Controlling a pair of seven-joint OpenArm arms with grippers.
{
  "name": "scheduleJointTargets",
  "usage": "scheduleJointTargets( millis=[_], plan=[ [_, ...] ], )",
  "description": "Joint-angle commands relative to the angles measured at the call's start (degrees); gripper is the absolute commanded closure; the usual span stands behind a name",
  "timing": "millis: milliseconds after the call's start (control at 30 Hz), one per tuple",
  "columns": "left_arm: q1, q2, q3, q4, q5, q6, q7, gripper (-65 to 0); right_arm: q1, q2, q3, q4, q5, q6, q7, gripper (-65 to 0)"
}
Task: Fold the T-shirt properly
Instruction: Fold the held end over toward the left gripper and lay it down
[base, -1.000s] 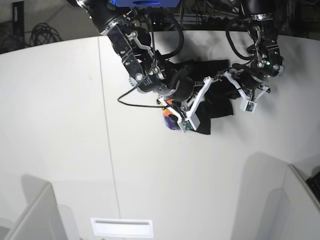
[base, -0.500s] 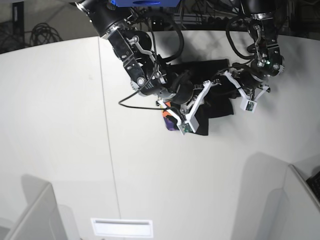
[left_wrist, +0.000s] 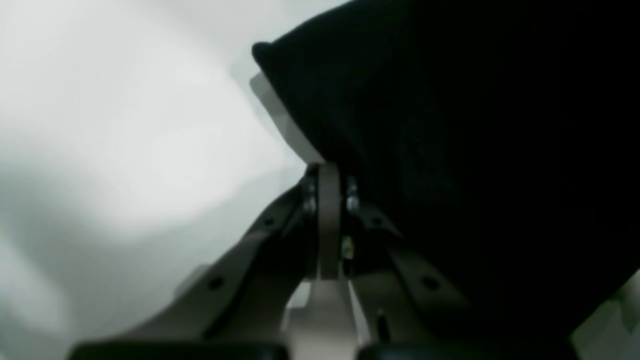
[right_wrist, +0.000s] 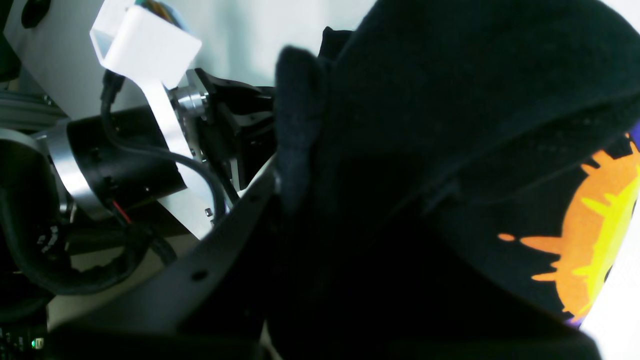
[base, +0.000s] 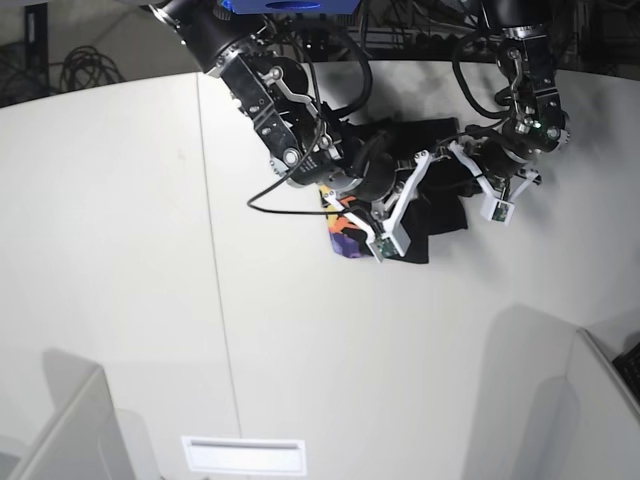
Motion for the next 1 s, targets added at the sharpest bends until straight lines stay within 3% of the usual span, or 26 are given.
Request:
scheduleJointTargets(
  millis=[0,700,967],
  plan=[
    [0.0,-0.3,-0.2,0.5,0.7,-0.1,1.2,0.0,1.0,-0.8,0.0,1.1,0.7,0.4,1.2,0.0],
    [0.2,-0.3,-0.3,0.6,0.7,-0.1,1.2,0.0,1.1,-0.8,-2.9,0.3,0.7,0.4,1.1,0.0],
    [2.4,-0.3,-5.0,4.2,0.7,-0.3,1.5,0.0,2.5,-0.8,-3.3,-3.1,0.8,0.4,2.9,0.0]
  ],
)
